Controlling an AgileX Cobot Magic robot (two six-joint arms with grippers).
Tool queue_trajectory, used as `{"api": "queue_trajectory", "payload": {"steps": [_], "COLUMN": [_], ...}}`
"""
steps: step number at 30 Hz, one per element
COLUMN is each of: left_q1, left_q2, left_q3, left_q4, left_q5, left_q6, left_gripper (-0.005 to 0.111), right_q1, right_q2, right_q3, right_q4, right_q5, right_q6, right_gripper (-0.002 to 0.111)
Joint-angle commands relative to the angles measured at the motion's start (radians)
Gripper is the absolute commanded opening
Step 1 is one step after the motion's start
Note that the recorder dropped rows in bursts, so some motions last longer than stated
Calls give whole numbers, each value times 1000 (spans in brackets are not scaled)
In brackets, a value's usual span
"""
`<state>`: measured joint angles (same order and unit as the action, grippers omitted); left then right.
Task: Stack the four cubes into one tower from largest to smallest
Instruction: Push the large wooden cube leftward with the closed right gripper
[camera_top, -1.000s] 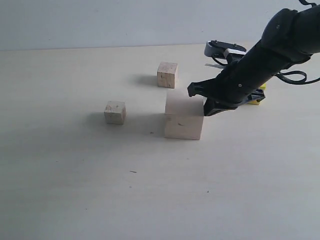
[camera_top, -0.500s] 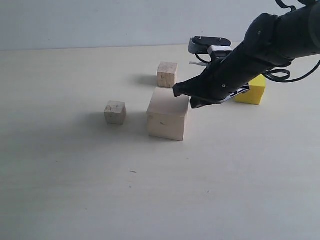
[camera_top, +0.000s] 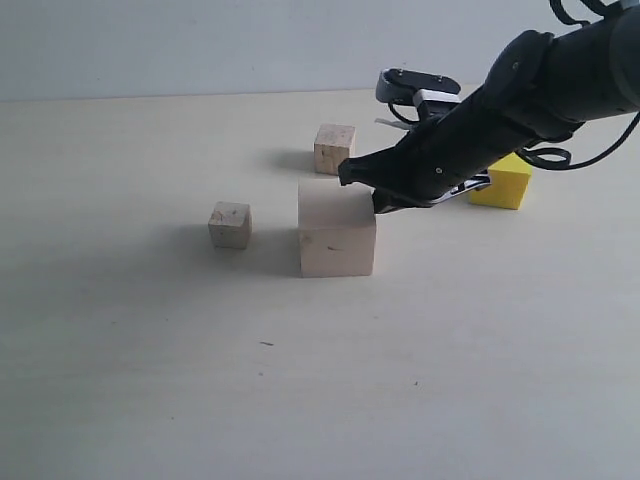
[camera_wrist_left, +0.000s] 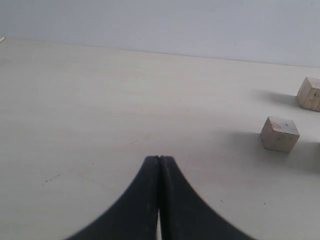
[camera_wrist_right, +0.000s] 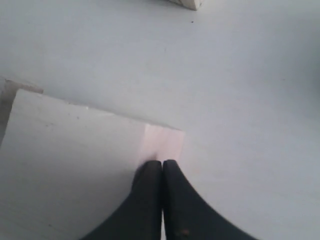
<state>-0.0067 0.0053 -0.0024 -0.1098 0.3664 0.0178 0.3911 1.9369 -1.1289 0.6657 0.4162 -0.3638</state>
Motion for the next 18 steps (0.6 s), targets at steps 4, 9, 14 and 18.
{"api": "queue_trajectory", "payload": {"steps": [4, 9, 14, 18], "left_q1": [-6, -6, -6, -6], "left_q2": [-5, -5, -5, -5], "left_q3": [2, 2, 2, 2], "left_q4": [4, 4, 4, 4], "left_q5": [-9, -9, -9, -9], "left_q6": [4, 4, 4, 4], "left_gripper": [0, 0, 0, 0], "right_q1": [29, 63, 63, 63], "right_q2": [2, 2, 2, 2], "right_q3": [-7, -7, -7, -7], "right_q4": [23, 23, 39, 39], "right_q5": [27, 4, 0, 6], "right_q6": [-11, -9, 14, 14], "right_gripper": [0, 0, 0, 0]}}
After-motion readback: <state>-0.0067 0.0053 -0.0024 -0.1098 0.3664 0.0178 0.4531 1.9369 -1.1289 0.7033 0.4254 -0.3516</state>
